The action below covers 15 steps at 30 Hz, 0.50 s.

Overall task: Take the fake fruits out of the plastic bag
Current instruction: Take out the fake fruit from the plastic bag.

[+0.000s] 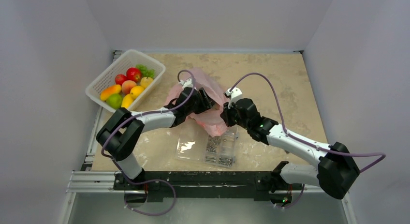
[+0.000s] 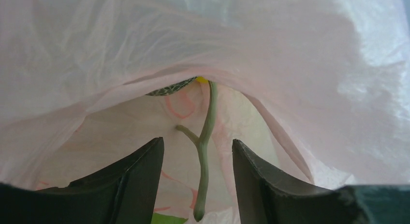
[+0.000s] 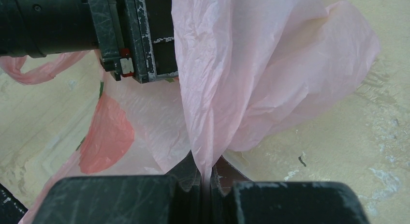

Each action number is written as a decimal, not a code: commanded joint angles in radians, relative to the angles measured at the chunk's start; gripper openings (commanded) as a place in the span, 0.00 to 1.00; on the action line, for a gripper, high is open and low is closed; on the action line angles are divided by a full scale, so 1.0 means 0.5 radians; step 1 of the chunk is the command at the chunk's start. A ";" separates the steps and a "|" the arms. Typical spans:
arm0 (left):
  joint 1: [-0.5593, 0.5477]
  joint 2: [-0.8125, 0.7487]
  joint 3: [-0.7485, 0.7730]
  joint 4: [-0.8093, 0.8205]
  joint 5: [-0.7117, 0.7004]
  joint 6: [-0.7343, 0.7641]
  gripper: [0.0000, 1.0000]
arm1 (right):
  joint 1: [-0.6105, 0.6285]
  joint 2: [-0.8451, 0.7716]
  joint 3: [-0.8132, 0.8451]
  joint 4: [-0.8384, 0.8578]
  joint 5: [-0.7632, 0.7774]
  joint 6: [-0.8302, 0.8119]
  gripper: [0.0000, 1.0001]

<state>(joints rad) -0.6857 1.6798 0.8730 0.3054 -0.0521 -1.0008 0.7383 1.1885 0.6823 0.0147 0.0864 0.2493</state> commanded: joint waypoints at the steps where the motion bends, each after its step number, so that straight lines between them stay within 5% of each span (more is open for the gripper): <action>1: 0.003 0.045 0.138 -0.041 0.023 0.109 0.48 | -0.002 -0.077 0.042 0.041 0.014 -0.026 0.00; 9: 0.001 -0.015 0.317 -0.354 -0.028 0.282 0.01 | -0.001 -0.086 0.055 0.013 0.081 -0.038 0.00; 15: 0.000 -0.235 0.289 -0.578 -0.064 0.348 0.00 | -0.001 -0.056 0.052 0.071 0.099 -0.037 0.00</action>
<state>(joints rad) -0.6857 1.6676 0.9951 0.1150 -0.0616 -0.8814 0.7383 1.1648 0.6823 0.0093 0.1131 0.2451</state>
